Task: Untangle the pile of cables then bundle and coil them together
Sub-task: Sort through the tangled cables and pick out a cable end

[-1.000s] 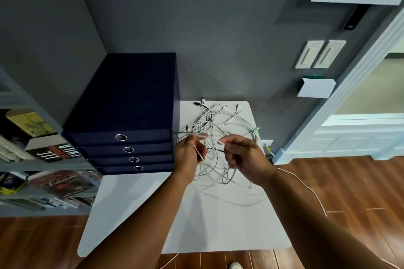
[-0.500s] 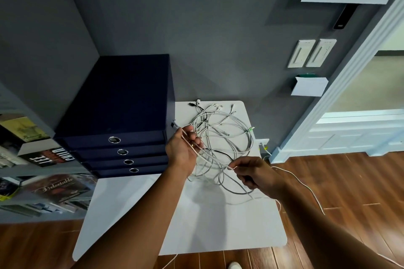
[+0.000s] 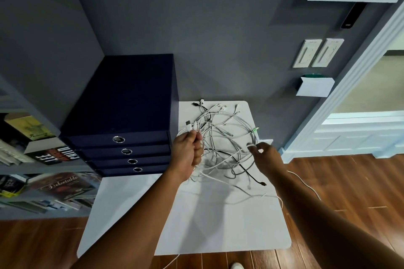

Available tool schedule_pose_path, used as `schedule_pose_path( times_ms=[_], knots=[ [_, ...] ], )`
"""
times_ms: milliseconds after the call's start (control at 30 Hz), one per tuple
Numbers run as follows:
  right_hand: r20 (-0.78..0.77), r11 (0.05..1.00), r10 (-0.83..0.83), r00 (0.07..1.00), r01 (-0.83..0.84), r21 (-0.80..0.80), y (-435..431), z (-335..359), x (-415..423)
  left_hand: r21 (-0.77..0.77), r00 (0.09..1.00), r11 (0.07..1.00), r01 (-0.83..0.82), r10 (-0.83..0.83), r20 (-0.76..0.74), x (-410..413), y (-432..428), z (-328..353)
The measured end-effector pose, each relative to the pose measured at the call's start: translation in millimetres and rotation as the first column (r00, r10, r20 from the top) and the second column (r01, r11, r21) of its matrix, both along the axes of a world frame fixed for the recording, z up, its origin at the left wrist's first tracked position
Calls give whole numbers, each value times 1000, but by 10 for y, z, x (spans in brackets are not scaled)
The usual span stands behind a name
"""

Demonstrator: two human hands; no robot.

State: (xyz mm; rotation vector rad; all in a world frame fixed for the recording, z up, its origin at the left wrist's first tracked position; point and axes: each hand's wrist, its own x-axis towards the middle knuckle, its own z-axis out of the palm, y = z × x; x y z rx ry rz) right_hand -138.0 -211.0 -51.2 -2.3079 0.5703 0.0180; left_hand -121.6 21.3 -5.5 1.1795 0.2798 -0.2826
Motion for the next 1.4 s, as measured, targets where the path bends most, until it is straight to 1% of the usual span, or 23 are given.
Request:
schedule_pose_path(
  times_ms=[33, 67, 100, 133, 233, 300, 333, 433, 500, 567, 633, 667, 733, 767, 800, 867, 933, 1033, 1100, 1167, 1233, 1300, 1400],
  knots=[
    [-31, 980, -36, 999, 42, 194, 72, 84, 36, 51, 1000, 998, 20, -21, 8, -17, 2, -35],
    [-32, 913, -48, 998, 57, 404, 146, 151, 66, 104, 999, 994, 37, -39, 19, -35, -3, -71],
    [8, 829, -34, 999, 23, 559, 228, 232, 87, 161, 998, 986, 47, -52, 28, -49, -8, -111],
    [71, 774, 3, 997, -48, 631, 304, 308, 97, 217, 998, 975, 52, -60, 33, -60, -13, -147],
    [263, 636, 134, 955, -286, 716, 501, 523, 58, 342, 998, 938, 53, -62, 16, -76, -25, -238],
    [324, 572, 187, 927, -371, 732, 589, 617, 38, 352, 998, 934, 67, -63, -23, -80, -33, -260],
    [336, 566, 218, 916, -399, 721, 626, 657, 22, 322, 996, 943, 85, -73, -48, -84, -41, -257],
    [358, 531, 387, 850, -523, 666, 688, 648, -43, 174, 988, 980, 94, -70, -139, -82, -48, -237],
    [323, 503, 472, 820, -551, 666, 716, 580, -128, 152, 985, 984, 89, -64, -162, -63, -38, -252],
    [266, 486, 530, 805, -546, 683, 736, 500, -212, 177, 987, 978, 114, -91, -133, -66, -42, -287],
    [219, 512, 494, 841, -485, 709, 750, 445, -254, 197, 988, 973, 117, -94, -123, -75, -44, -329],
    [195, 551, 427, 883, -424, 719, 749, 426, -245, 205, 989, 973, 107, -82, -126, -77, -43, -348],
    [127, 648, 202, 971, -230, 726, 723, 381, -176, 233, 993, 969, 77, -53, -109, -77, -42, -365],
    [95, 682, 96, 991, -135, 718, 701, 355, -134, 245, 995, 967, 69, -48, -92, -72, -45, -369],
    [75, 701, 29, 997, -74, 709, 688, 339, -105, 253, 996, 965, 71, -53, -76, -73, -48, -362],
    [47, 734, 19, 999, -46, 678, 684, 298, -59, 269, 995, 959, 91, -79, -56, -80, -58, -336],
    [13, 796, 35, 999, -36, 605, 704, 230, -5, 315, 994, 943, 111, -106, -32, -91, -71, -305],
    [-39, 915, -12, 999, 27, 402, 719, 177, 125, 370, 990, 920, 129, -140, 4, -109, -92, -279],
    [-76, 958, -4, 997, 25, 285, 719, 165, 190, 388, 990, 914, 117, -136, 22, -104, -66, -284],
    [-135, 976, 2, 991, 28, 218, 735, 173, 216, 397, 987, 910, 121, -152, 49, -94, -36, -298],
    [-208, 981, 8, 978, 33, 190, 753, 203, 213, 443, 977, 885, 143, -199, 82, -97, -24, -299],
    [-256, 976, 1, 967, 55, 211, 786, 241, 231, 511, 963, 843, 169, -251, 95, -122, -21, -292],
    [-303, 963, -54, 951, 130, 234, 810, 322, 334, 534, 957, 819, 208, -284, 63, -168, -25, -341]
  ],
)
